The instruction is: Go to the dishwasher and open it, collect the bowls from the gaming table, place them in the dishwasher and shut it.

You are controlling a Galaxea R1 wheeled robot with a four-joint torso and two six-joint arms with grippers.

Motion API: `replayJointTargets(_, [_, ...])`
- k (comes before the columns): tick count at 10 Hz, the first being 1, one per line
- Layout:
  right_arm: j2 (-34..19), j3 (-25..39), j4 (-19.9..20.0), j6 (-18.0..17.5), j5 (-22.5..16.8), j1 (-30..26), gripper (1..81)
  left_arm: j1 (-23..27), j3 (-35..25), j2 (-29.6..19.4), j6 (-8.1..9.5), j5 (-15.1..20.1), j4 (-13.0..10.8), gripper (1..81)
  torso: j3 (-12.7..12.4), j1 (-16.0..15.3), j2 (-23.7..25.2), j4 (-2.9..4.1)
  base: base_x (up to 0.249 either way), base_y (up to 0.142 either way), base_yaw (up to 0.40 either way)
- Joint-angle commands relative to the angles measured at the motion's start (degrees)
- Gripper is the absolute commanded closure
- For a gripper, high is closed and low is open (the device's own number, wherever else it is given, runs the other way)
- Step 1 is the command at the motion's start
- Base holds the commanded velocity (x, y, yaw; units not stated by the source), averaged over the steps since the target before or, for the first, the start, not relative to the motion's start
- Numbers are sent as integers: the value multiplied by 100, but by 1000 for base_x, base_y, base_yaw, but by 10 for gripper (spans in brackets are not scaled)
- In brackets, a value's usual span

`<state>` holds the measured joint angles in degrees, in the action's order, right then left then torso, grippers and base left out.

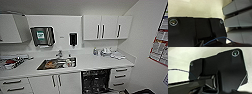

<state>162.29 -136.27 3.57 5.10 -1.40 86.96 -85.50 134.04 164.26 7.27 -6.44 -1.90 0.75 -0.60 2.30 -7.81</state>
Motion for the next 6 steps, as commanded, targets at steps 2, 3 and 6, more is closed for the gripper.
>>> replayJointTargets(2, [-230, 84, 3, 27, -123, -165, 10, 319, 290, -358, -24, 169, -196, 10, 0, 0, 0, 0, 0, 0, 0])
replayJointTargets(3, [-177, 57, -6, 18, -123, -121, 10, 345, 281, -376, -23, 169, -197, 10, 0, 0, 0, 0, 0, 0, 0])
replayJointTargets(6, [-142, 110, 12, 18, -106, -51, 10, 345, 290, -384, -32, 169, -223, 10, 0, 0, 0, 0, 0, 0, 0])
